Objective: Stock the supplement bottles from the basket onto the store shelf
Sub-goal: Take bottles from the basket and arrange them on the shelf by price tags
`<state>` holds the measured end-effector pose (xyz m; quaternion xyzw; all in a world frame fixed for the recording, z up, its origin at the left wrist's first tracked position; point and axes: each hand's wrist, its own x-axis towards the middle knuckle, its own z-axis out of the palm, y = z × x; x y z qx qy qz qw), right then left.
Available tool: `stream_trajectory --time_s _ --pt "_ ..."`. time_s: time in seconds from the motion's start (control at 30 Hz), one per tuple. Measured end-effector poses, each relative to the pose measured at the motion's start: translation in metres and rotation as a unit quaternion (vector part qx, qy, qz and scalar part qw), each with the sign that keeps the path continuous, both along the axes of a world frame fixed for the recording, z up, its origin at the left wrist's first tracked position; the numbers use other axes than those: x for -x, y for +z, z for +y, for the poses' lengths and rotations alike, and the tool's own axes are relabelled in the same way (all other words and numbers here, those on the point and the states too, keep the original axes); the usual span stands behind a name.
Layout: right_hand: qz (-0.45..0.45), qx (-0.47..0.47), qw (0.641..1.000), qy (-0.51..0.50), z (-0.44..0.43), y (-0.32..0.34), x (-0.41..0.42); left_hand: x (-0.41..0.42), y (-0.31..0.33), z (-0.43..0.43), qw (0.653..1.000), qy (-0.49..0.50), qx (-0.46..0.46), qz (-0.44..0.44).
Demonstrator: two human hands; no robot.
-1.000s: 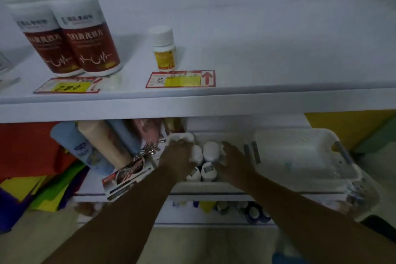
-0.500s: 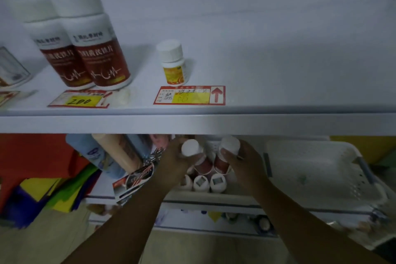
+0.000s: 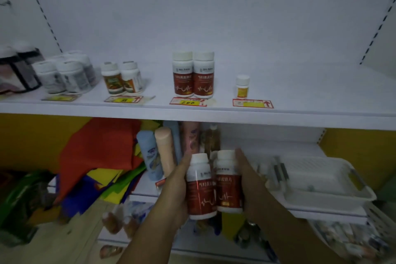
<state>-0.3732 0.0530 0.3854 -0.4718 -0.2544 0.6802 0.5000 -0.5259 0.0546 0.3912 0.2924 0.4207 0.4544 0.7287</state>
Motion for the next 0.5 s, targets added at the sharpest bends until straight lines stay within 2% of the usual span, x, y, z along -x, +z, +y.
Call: stream_trajectory --time_s 0.37,0.5 --pt "-0.028 -0.204 0.978 0.003 -0.056 0.057 0.056 0.057 0.064 -0.046 0.981 0.015 -0.189 0.049" --pt "-0.093 -0.258 0.961 -0.014 -0.054 0.088 0.064 0.065 0.094 -0.041 0.966 -0.001 -0.246 0.081"
